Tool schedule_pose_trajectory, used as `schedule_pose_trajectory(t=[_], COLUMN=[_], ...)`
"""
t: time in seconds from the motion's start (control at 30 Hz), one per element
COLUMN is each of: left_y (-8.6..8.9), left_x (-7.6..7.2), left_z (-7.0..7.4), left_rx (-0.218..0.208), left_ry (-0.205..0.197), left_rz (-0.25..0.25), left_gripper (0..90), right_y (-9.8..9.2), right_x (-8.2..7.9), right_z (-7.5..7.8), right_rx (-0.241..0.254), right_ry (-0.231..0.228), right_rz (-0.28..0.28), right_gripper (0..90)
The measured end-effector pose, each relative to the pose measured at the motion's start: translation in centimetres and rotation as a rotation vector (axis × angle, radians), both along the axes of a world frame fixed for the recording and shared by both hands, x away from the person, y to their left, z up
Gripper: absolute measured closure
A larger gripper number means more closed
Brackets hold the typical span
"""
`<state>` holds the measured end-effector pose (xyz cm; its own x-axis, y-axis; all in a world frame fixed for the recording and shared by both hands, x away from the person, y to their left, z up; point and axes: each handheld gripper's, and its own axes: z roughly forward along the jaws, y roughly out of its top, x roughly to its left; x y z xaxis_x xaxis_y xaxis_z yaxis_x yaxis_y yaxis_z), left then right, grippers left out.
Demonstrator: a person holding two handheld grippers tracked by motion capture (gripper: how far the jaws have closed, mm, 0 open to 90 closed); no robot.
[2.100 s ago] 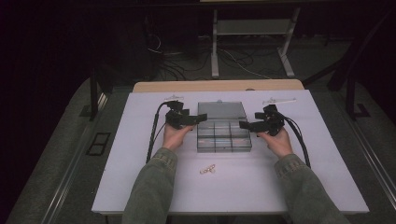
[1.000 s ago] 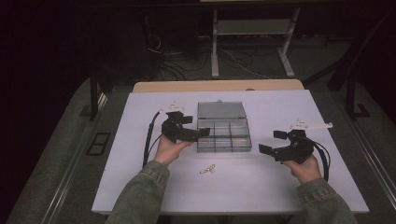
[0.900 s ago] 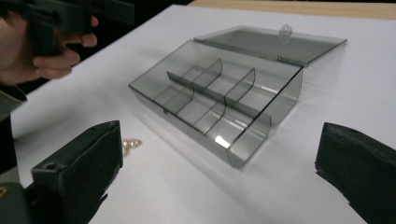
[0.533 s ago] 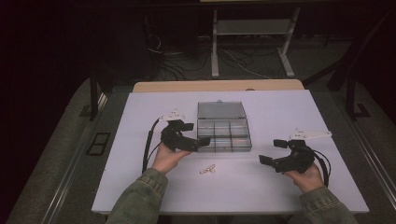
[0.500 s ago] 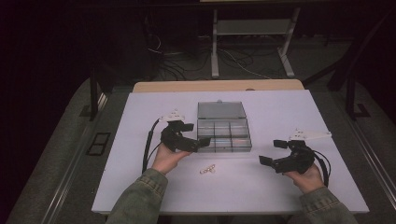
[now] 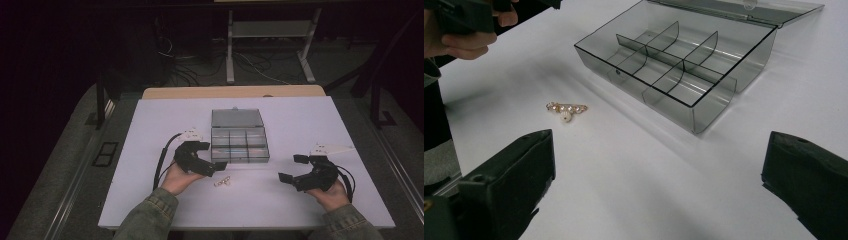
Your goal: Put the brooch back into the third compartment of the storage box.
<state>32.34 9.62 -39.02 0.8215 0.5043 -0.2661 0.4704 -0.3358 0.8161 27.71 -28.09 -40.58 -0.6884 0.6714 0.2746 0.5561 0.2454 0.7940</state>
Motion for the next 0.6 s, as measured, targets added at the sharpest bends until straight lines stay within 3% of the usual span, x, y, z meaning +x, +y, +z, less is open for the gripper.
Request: schedule_pose_trajectory(t=[0.6], left_y=[-0.9], left_x=[-0.8], left_z=[-1.4], left_rx=[0.176], left_ry=[0.021], left_rz=[-0.126], left_gripper=[0.5], right_y=[-0.6], right_x=[-0.1], right_z=[-0.2], right_rx=[0.009], right_ry=[0.012], right_rz=[-0.014], right_gripper=[0.5])
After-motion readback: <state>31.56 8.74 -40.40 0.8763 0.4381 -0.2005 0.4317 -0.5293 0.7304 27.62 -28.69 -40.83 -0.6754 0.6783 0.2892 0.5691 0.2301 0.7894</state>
